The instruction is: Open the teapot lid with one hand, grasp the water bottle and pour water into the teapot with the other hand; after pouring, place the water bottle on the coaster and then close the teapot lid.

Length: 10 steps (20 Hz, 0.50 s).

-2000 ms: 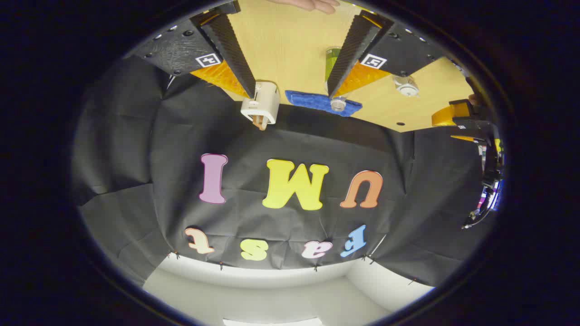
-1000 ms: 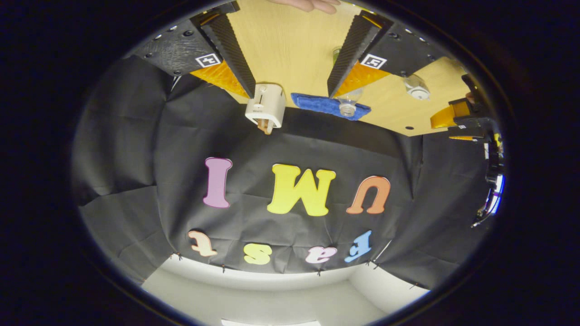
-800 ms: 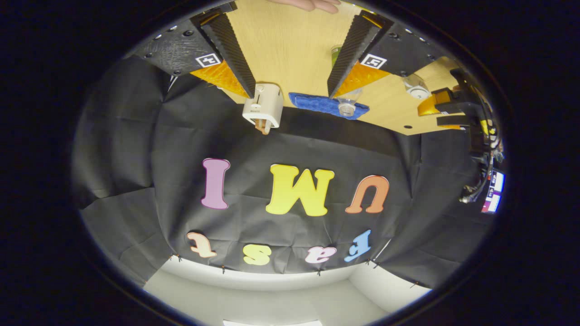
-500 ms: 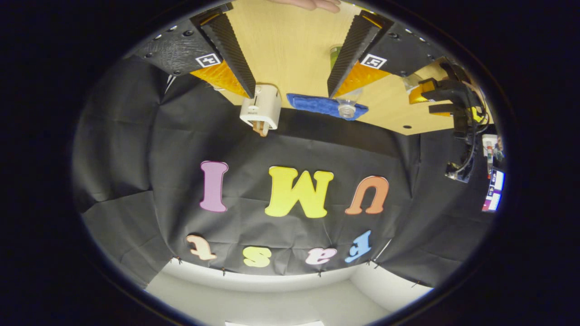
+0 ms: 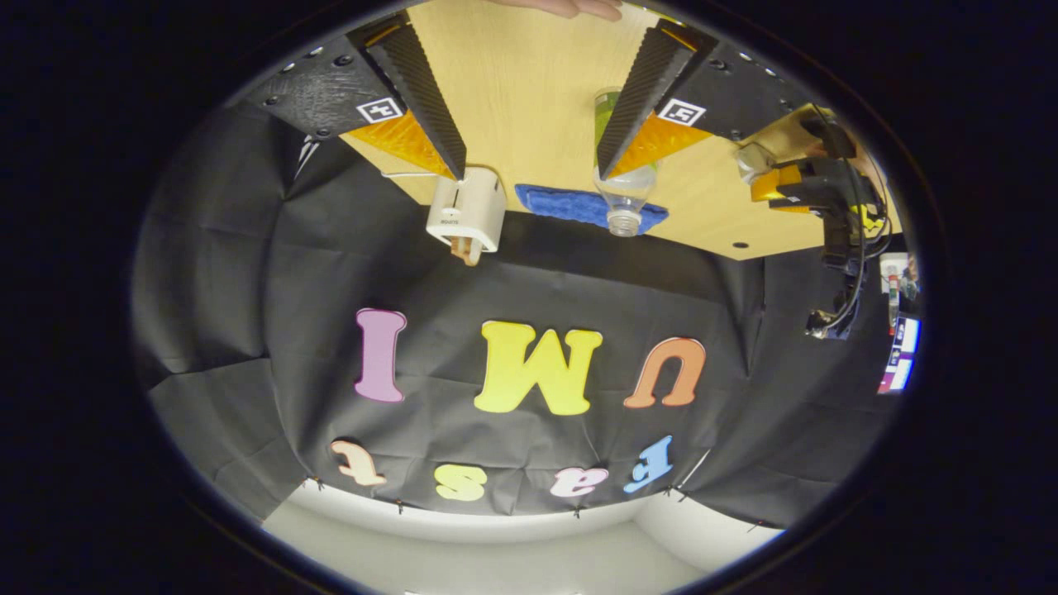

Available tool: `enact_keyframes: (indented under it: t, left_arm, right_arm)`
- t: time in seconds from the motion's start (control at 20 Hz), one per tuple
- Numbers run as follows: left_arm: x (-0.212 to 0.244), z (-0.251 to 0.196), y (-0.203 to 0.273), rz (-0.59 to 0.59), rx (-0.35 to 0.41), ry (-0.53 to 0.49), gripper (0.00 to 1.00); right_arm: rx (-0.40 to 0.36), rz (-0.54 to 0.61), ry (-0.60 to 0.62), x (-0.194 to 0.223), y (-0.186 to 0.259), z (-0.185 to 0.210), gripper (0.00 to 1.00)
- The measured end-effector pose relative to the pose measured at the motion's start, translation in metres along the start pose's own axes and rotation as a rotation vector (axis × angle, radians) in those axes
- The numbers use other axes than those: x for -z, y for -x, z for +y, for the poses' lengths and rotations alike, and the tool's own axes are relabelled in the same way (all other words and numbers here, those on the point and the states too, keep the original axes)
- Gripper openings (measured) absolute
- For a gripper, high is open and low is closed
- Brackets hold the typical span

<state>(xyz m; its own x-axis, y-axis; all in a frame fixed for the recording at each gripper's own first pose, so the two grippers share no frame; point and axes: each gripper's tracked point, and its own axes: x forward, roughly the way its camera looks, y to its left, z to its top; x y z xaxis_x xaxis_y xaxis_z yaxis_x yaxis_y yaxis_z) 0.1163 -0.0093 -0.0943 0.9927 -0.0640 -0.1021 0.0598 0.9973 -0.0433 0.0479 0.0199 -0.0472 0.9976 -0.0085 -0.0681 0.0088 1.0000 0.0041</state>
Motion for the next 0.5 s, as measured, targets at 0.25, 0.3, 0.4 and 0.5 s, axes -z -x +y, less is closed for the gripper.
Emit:
enact_keyframes:
  t: [0.25,0.3,0.4,0.5]
  left_arm:
    - [-0.002,-0.009,-0.001,-0.013,0.034,-0.007,0.21]
    - [-0.002,-0.01,0.0,-0.014,0.042,-0.006,0.18]
    - [-0.002,-0.011,0.001,-0.017,0.048,-0.006,0.08]
    - [-0.007,-0.009,0.001,-0.025,0.044,-0.003,0.06]
  right_arm:
    - [-0.025,0.026,0.0,0.014,-0.008,0.011,0.96]
    - [-0.028,0.034,0.003,0.016,-0.008,0.014,0.96]
    - [-0.029,0.045,0.011,0.02,-0.011,0.016,0.96]
    - [-0.031,0.048,0.015,0.022,-0.012,0.018,0.98]
